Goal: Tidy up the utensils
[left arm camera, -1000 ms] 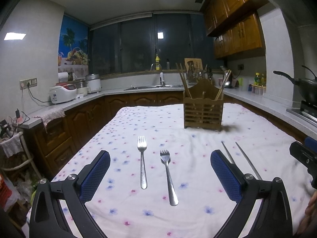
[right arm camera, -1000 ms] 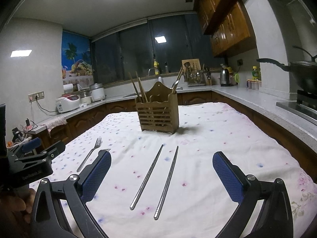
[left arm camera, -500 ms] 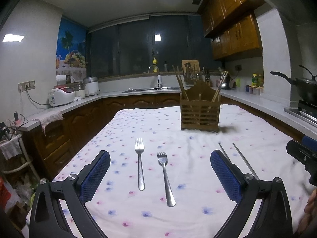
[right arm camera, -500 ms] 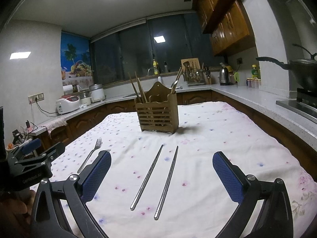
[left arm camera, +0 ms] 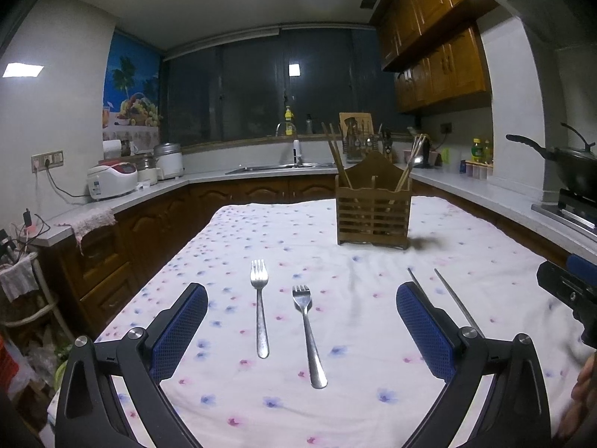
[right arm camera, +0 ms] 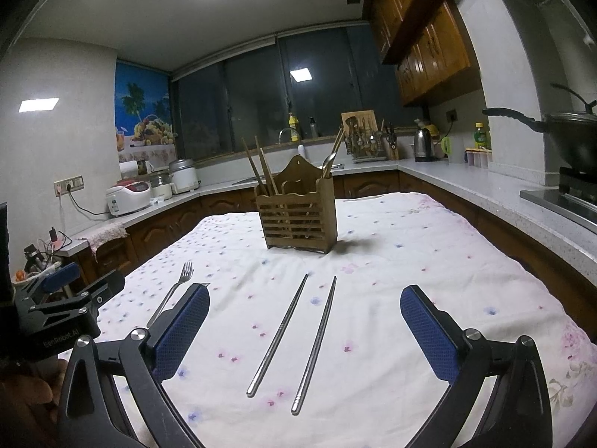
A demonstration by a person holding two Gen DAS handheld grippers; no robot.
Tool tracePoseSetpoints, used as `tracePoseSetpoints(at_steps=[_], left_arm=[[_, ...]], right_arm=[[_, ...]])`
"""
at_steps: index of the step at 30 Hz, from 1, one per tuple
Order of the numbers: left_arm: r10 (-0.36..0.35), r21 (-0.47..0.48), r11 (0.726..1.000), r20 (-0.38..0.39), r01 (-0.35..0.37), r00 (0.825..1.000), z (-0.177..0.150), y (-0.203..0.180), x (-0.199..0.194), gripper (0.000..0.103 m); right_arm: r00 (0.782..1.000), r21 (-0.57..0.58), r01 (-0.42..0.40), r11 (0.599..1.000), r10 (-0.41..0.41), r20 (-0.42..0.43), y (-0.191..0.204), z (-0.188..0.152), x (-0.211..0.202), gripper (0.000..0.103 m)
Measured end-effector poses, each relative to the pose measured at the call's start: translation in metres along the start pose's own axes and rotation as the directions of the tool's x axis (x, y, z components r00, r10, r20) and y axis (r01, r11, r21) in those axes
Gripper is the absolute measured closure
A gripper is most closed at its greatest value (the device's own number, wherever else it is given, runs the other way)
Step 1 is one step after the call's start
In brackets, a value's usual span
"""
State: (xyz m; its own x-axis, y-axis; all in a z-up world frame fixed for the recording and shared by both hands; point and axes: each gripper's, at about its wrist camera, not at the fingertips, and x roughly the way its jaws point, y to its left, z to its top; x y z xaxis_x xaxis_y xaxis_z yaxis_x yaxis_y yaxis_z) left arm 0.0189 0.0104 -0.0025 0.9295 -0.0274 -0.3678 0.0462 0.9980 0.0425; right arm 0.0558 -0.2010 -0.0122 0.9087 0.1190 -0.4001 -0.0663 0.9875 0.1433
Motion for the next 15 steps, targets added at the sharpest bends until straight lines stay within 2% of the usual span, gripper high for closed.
tracePoseSetpoints(at_steps=[15], left_arm=[[-0.011, 0.002, 1.0, -0.009, 0.011, 1.0, 0.0014, -0.0054, 0.002, 0.001]], right_arm=[[1.0, 0.005, 0.0, 1.0, 0.0, -0.005, 0.0005, 0.0033, -0.0004, 0.0]])
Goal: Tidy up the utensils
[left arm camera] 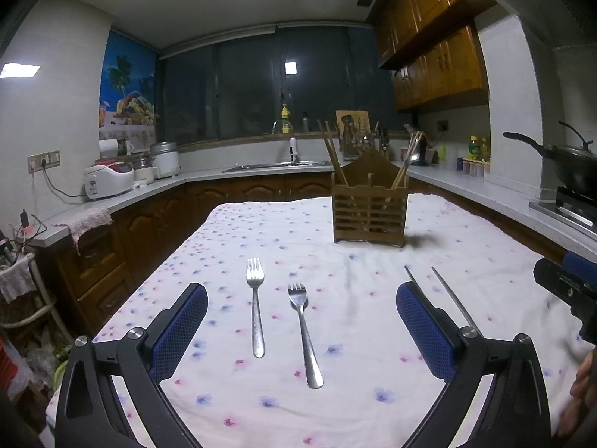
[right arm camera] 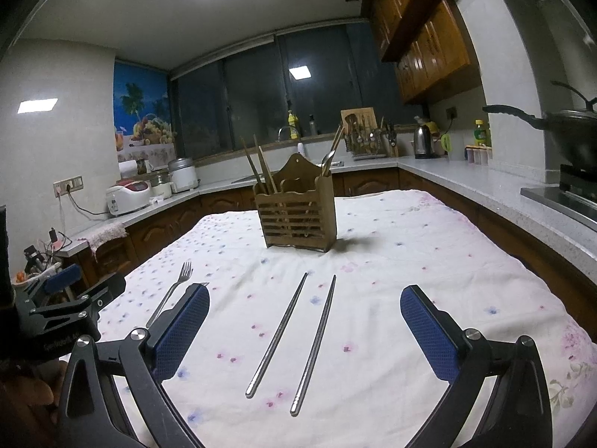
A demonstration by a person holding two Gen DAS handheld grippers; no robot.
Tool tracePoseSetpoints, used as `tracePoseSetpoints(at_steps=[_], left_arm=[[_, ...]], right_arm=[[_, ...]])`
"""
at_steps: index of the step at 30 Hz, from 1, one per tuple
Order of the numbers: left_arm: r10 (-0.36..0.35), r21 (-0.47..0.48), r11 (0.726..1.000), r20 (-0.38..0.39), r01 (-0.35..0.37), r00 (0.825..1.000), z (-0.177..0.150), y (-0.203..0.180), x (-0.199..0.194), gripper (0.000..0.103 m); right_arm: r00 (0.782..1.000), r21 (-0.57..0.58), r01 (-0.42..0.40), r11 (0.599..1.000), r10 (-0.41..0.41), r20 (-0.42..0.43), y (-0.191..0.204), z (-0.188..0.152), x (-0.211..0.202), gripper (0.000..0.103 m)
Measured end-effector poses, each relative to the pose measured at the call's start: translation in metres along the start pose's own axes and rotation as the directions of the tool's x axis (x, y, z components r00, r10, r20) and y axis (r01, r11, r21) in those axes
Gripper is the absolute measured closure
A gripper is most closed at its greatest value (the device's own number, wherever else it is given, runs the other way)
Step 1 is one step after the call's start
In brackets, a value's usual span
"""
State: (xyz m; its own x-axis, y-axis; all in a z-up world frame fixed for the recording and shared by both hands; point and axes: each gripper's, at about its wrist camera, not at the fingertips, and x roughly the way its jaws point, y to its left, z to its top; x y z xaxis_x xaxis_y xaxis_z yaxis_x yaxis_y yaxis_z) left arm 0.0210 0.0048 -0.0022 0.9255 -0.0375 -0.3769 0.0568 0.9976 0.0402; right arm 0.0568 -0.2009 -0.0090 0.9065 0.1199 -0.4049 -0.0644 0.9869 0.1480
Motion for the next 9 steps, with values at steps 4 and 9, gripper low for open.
tracePoseSetpoints(at_steps=[4, 9], left_arm=[[-0.004, -0.003, 1.0, -0.006, 0.004, 1.0, 0.0004, -0.0013, 0.0012, 0.001], [-0.012, -0.004, 1.0, -0.01, 0.012, 1.0, 0.003, -0.0051, 0.0032, 0.001]], right_arm=[[1.0, 0.001, 0.0, 1.0, 0.0, -0.001, -0.0001, -0.0001, -0.0001, 0.0], [1.0, 0.007, -0.002, 1.0, 0.002, -0.002, 0.0007, 0.0004, 0.0001, 0.0]])
